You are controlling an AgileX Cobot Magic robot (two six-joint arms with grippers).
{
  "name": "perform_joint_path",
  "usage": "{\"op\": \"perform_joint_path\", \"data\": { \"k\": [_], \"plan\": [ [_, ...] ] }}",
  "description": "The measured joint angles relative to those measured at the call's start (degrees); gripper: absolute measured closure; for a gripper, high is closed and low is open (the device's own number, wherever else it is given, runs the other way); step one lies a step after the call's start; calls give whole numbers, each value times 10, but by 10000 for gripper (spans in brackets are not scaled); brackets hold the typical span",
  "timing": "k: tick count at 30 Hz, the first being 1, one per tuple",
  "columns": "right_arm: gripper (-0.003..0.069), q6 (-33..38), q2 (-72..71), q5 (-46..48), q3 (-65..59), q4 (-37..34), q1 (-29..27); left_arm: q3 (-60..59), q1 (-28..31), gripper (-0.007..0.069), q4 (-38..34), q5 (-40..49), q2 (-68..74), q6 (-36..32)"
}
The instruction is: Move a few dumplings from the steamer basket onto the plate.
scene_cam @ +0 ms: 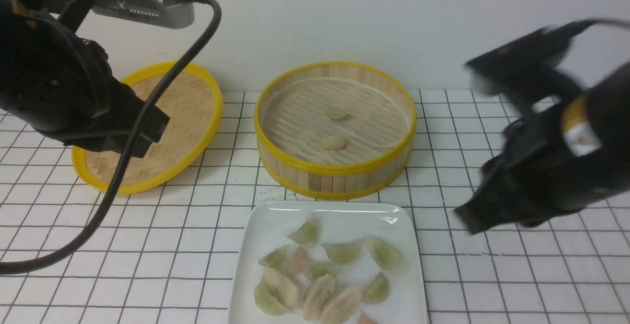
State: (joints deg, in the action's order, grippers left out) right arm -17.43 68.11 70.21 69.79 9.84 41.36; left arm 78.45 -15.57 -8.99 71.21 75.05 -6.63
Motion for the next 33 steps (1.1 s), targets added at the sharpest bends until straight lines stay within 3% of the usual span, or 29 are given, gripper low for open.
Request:
{"op": "perform_joint_path", "data": {
  "k": [6,11,15,20,25,33],
  "plan": [
    [671,-69,-256,-75,-51,43,0,0,0,631,-25,-38,0,-1],
    [672,-91,-536,-267,-232,99,0,0,0,631,-48,-72,0,-5],
    [672,-174,-671,-359,-355,170,0,0,0,631,-59,-87,0,-5],
    [672,-260,-691,-412,-409,252,0,-2,0,631,-75,-96,-10,-18],
    [672,-276,-691,-431,-417,275,0,-42,0,631,-87,-125,-80,-36],
    [672,-277,-691,-435,-417,279,0,-263,0,631,-95,-344,-344,-55]
  ]
}}
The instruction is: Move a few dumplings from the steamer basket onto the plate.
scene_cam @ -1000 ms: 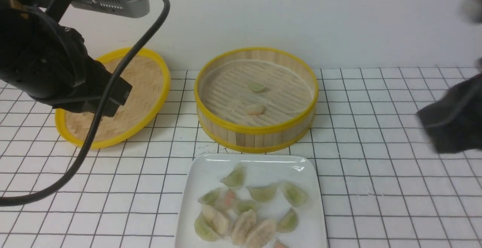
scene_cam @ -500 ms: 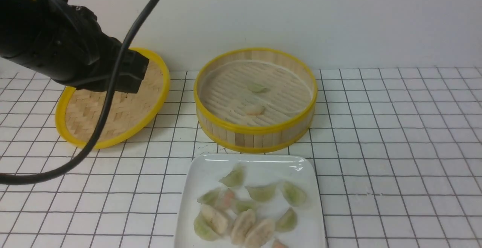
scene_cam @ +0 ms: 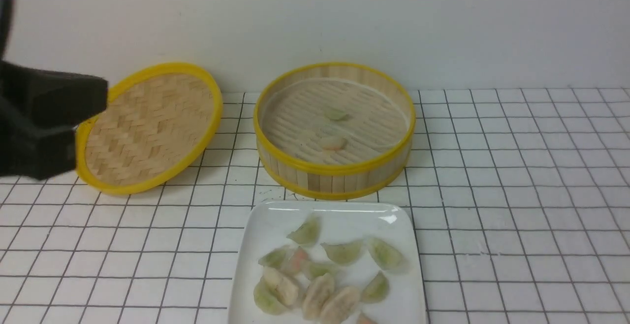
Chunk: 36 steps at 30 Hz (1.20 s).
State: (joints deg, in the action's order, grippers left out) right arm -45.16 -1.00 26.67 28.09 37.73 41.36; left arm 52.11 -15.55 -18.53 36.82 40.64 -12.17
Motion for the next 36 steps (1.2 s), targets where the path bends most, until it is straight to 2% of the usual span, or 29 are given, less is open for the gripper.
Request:
{"op": "perform_joint_path", "data": {
  "k": [3,11,18,22,26,28,31,36],
  "plan": [
    [672,0,0,0,0,0,0,-66,0,631,0,-46,-89,0],
    [672,0,0,0,0,0,0,-135,0,631,-2,-58,-237,0],
    [672,0,0,0,0,0,0,-143,0,631,17,-57,-275,-6],
    [672,0,0,0,0,1,0,-165,2,631,60,-65,-278,-6],
    [672,0,0,0,0,1,0,-247,41,631,124,-116,-313,34],
    [672,2,0,0,0,2,0,-307,83,631,144,-142,-346,55],
    [672,7,0,0,0,2,0,-399,128,631,154,-173,-387,70],
    [672,8,0,0,0,2,0,-496,148,631,156,-180,-412,74]
  ]
}}
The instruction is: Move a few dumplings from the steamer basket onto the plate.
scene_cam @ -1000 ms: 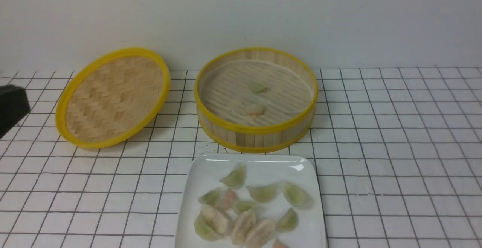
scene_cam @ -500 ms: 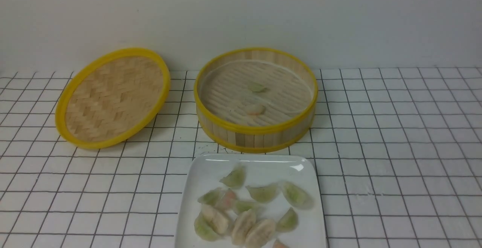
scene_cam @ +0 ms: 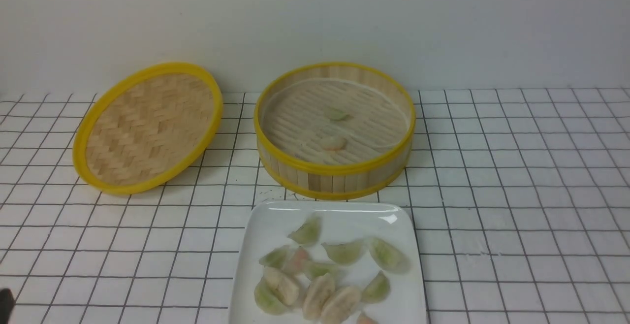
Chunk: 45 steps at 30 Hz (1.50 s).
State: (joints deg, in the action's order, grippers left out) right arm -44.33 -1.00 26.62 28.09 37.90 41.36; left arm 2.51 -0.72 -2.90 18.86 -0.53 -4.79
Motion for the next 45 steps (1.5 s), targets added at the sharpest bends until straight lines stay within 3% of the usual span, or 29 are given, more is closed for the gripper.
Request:
{"op": "perform_joint_path", "data": {
  "k": [4,32,35,36,38,41,45],
  "plan": [
    [672,1,0,-1,0,0,0,-41,1,631,1,33,0,1],
    [672,15,0,-1,0,-12,0,-41,1,631,1,34,0,1],
    [672,127,0,0,-5,-137,0,-41,1,631,1,34,0,1],
    [672,136,0,0,-5,-146,0,-41,1,631,1,34,0,1],
    [672,265,0,-3,-24,-261,0,-41,1,631,1,34,0,1],
    [672,371,0,-5,-47,-360,0,-41,1,631,1,34,0,1],
    [672,418,0,-9,-74,-402,0,-41,1,631,1,34,0,1]
  ]
}}
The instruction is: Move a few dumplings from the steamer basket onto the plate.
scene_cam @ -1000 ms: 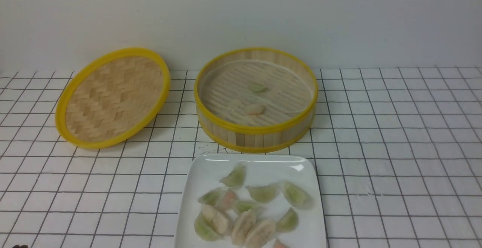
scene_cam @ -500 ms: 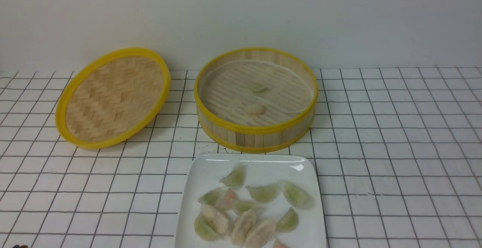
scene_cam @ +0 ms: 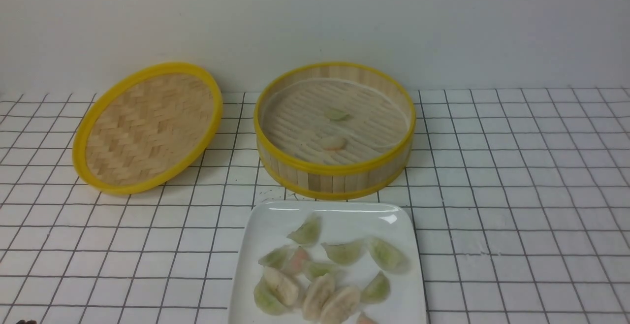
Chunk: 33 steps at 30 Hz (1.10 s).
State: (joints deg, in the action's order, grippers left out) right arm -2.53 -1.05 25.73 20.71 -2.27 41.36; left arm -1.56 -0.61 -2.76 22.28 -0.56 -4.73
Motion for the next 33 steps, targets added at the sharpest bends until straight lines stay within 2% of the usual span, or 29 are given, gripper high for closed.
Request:
{"op": "perform_joint_path", "data": {
  "k": [4,6,7,8,10,11,13,16,20,33],
  "plan": [
    [672,2,0,-6,-37,8,-16,0,0,631,0,0,0,0],
    [672,2,0,-7,-64,11,-69,0,0,631,0,0,0,0],
    [672,2,0,-7,-83,12,-121,0,0,631,0,0,0,0],
    [672,2,0,-7,-86,12,-121,0,0,631,0,0,0,0],
    [672,2,0,-7,-131,12,-221,0,0,631,0,0,0,0],
    [672,2,0,-7,-134,13,-236,0,0,631,0,0,0,0],
    [672,2,0,-7,-178,14,-315,0,0,631,0,0,0,0],
    [672,2,1,-8,-215,14,-375,0,0,631,0,0,0,0],
    [672,2,1,-27,-217,14,-409,0,0,631,0,1,0,0],
    [672,2,1,-30,-218,14,-414,0,0,631,0,1,0,0]
  ]
}}
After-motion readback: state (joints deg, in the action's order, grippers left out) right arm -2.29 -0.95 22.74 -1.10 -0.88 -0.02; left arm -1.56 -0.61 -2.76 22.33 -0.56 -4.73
